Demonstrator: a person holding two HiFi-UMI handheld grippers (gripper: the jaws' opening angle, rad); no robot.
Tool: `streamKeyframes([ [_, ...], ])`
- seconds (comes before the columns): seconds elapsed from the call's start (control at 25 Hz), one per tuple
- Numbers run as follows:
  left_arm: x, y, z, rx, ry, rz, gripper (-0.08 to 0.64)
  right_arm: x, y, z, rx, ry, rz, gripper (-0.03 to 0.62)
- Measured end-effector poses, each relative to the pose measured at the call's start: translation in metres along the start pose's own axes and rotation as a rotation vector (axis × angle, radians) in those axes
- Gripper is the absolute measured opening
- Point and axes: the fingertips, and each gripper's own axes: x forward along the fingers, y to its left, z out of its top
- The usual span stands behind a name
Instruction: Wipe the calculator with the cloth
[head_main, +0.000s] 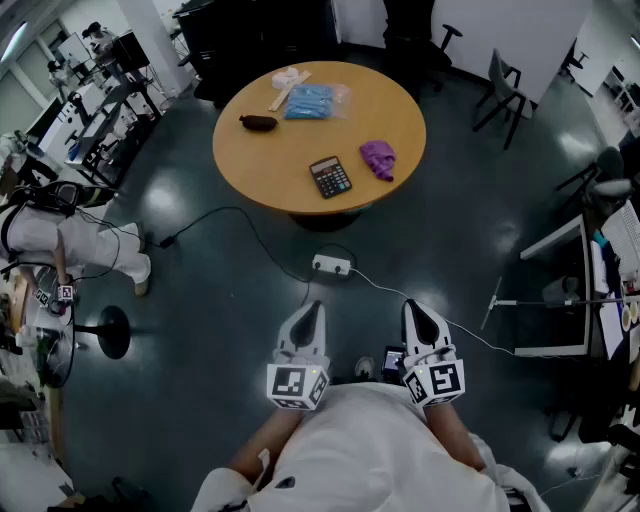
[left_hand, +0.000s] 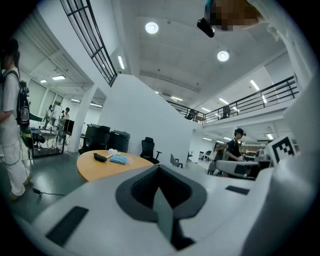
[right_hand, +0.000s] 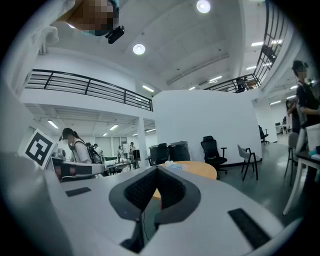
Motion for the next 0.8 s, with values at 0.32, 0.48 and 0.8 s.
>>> streamKeyframes([
  [0.32, -0.001, -0.001, 0.0, -0.003, -0.001, -0.003, 0.008, -0.001, 0.002, -0.001, 0.002, 0.005, 0.005, 0.015],
  [0.48, 0.0, -0.007, -0.003, 0.003, 0.002, 0.0, 0.008, -0.004, -0.002, 0.001, 0.016, -0.006, 0.015, 0.015],
  [0.8, 0.006, -0.018, -0.016, -0.021, 0.01, 0.066, 0.008, -0.009, -0.026, -0.001, 0.047, -0.002, 0.058, 0.015],
])
